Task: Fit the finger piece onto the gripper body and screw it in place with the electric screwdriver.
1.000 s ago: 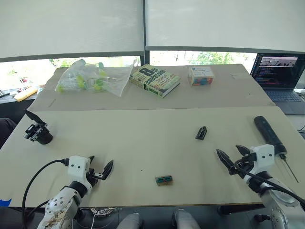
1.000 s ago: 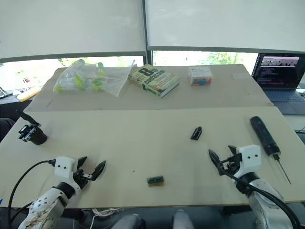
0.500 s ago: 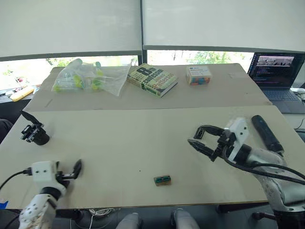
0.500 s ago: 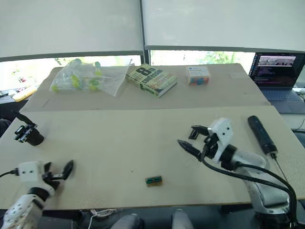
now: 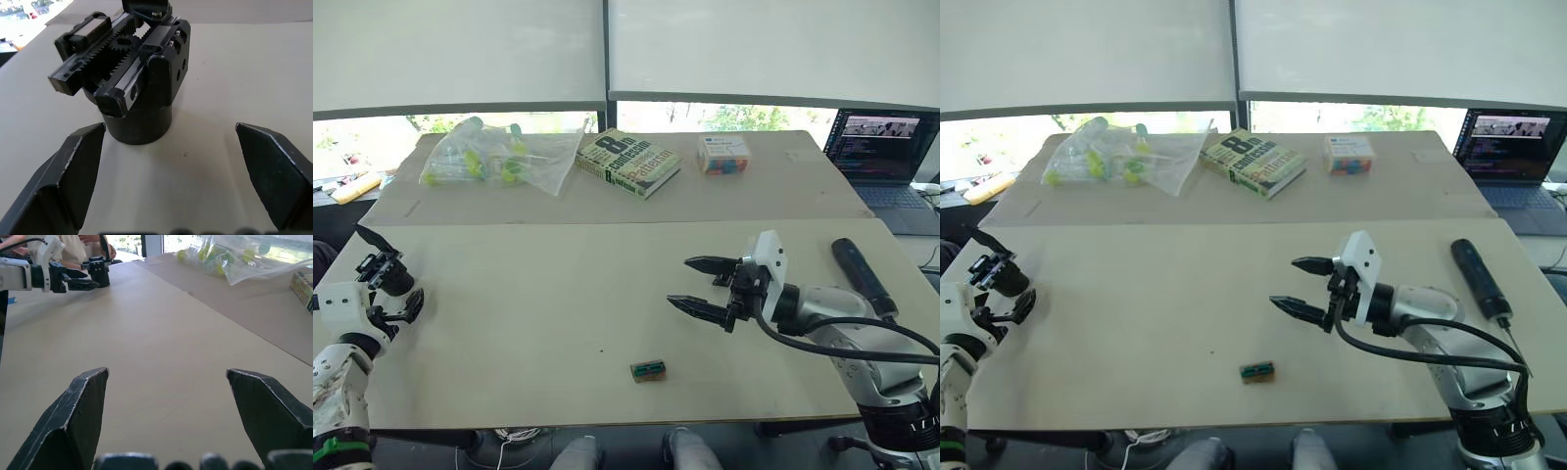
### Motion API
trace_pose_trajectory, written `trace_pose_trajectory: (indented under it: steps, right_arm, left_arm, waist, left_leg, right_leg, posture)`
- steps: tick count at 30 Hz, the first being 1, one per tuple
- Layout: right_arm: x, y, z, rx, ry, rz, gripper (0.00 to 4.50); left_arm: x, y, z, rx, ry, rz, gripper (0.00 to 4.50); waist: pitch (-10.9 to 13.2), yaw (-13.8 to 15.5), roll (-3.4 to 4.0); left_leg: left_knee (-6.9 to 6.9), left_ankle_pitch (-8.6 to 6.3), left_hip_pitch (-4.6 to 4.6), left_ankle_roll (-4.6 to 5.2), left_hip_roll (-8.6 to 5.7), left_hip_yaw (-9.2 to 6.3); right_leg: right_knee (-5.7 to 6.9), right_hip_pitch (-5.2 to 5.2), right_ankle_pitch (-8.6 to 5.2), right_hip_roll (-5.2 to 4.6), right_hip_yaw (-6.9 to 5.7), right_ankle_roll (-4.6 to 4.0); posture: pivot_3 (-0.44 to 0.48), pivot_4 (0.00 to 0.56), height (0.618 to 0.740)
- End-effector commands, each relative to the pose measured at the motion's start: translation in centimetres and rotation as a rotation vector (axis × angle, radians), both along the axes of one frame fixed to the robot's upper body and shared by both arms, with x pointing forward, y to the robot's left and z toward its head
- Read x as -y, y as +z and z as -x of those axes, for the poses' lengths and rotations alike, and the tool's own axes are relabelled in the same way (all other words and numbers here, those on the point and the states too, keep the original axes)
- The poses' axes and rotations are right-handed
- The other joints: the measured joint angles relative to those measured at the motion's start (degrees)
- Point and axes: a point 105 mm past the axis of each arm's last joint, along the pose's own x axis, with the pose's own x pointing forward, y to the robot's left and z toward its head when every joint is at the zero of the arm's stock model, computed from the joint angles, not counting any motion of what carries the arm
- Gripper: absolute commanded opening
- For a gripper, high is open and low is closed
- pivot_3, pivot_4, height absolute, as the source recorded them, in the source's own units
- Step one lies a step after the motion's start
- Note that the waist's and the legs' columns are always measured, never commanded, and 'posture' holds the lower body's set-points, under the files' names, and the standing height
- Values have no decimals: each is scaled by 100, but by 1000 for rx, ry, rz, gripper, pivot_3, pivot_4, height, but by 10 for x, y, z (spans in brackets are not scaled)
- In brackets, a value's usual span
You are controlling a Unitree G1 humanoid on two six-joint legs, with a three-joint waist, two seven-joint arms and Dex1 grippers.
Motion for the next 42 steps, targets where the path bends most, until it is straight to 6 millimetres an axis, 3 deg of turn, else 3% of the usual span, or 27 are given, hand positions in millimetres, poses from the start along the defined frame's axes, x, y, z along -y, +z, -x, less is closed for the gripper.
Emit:
trace_pose_trajectory:
  steps: [1, 9, 14, 21, 24, 27, 32, 38, 42]
  right_arm:
    - [4, 13, 0, 45, -28, -23, 4280]
    - [13, 13, 0, 53, -99, -35, 4280]
    - [16, 14, 1, 48, -126, -45, 4280]
    - [19, 16, 3, 46, -149, -46, 4280]
    - [19, 17, 4, 49, -157, -50, 4500]
    - [20, 16, 4, 49, -165, -50, 4500]
    - [20, 14, 5, 56, -169, -38, 4500]
    - [22, 8, 10, 58, -153, -2, 4500]
    - [23, 2, 18, 39, -126, 17, 4500]
  left_arm:
    - [-8, 13, -6, 20, 19, -51, 4500]
    - [-28, 21, -13, 38, 127, -74, 4500]
    - [-26, 26, -29, 45, 122, -87, 4500]
    - [-21, 17, -42, 17, 131, -80, 4500]
    - [-22, 13, -41, 7, 140, -75, 3668]
    - [-20, 14, -40, 25, 130, -79, 2359]
    - [-11, 18, -39, 77, 79, -102, 2350]
    - [79, 26, -27, 182, -140, -53, 2350]
    - [183, 28, -9, 193, -336, 15, 2350]
  waist:
    - [0, -2, 0]
    - [0, 5, -2]
    - [0, 6, -3]
    - [-1, 9, -4]
    - [-1, 7, -4]
    - [-2, 8, -7]
    - [-2, -7, -7]
    - [-2, 44, -8]
    - [-1, 89, -10]
  left_leg:
    - [0, 0, -2, 0, 0, 0]
    - [0, 0, -3, -2, 2, 0]
    - [0, 2, -1, -4, 1, 0]
    - [1, 3, -2, -4, -2, 0]
    - [0, 3, -2, -4, -2, 0]
    - [1, 3, -2, -5, -1, 0]
    - [1, 3, -2, -4, -2, 0]
    - [3, -4, -17, 8, -4, 5]
    - [25, -9, -45, 16, -5, 6]
  right_leg:
    - [0, -4, 0, 0, 0, 0]
    - [5, -7, 3, 1, 1, -5]
    - [11, -6, 6, 1, 1, -6]
    - [11, -8, 8, 0, 1, -5]
    - [12, -8, 8, 0, 1, -5]
    - [15, -8, 8, 0, 1, -5]
    - [15, -8, 8, -1, 2, -5]
    - [-5, -11, 12, -12, 18, 5]
    - [-9, -22, 16, -10, 20, 12]
  posture:
    - [0, 150, 740]
    - [0, 150, 740]
    - [0, 150, 740]
    - [0, 150, 740]
    - [0, 150, 740]
    - [0, 150, 740]
    - [0, 150, 740]
    - [0, 150, 740]
    - [0, 150, 740]
